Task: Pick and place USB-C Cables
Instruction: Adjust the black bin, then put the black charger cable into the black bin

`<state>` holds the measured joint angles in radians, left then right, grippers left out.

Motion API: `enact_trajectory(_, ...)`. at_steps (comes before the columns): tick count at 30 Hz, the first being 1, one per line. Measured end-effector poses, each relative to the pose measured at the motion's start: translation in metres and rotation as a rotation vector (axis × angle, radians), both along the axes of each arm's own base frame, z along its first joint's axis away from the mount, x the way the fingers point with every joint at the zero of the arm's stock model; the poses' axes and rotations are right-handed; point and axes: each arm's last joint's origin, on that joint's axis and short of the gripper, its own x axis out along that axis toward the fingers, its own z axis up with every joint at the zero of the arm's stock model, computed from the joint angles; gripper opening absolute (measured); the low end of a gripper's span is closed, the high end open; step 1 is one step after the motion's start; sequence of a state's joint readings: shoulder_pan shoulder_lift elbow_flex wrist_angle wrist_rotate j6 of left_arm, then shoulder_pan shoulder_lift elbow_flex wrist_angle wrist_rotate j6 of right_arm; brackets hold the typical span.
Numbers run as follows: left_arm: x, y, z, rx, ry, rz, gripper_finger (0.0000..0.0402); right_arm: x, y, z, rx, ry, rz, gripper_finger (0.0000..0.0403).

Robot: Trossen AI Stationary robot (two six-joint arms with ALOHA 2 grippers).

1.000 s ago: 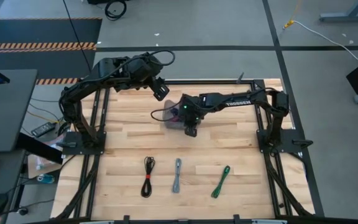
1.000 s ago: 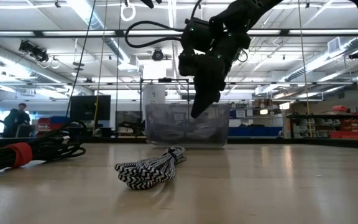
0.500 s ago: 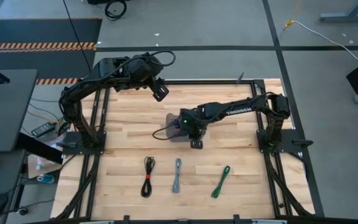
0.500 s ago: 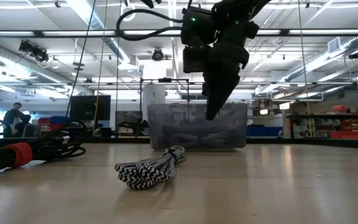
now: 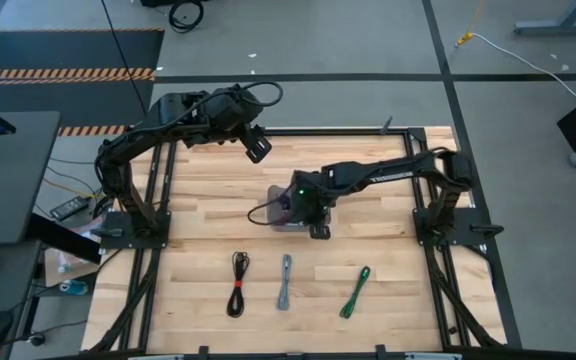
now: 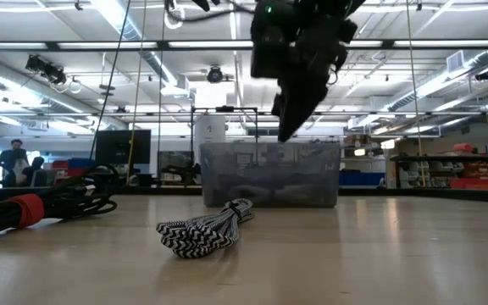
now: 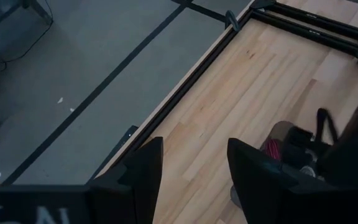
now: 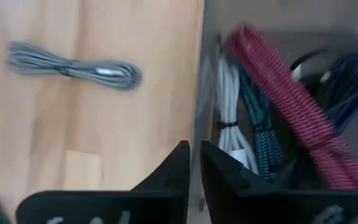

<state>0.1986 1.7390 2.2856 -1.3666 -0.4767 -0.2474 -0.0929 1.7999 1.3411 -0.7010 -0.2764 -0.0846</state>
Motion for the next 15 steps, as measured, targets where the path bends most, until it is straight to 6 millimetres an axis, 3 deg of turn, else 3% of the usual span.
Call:
enact_trajectory(8,0.000,0.000,0.000,-0.020,-0.023,0.024,0.0188,-0.019,-0.005,0.042,-0.036,-0.103,-0.047,0.0073)
enact_trajectory(15,0.004,-0.001,-0.021,-0.137,0.015,0.117,0.0188,-0.067,-0.002,0.112,-0.127,-0.299,-0.134,0.0096)
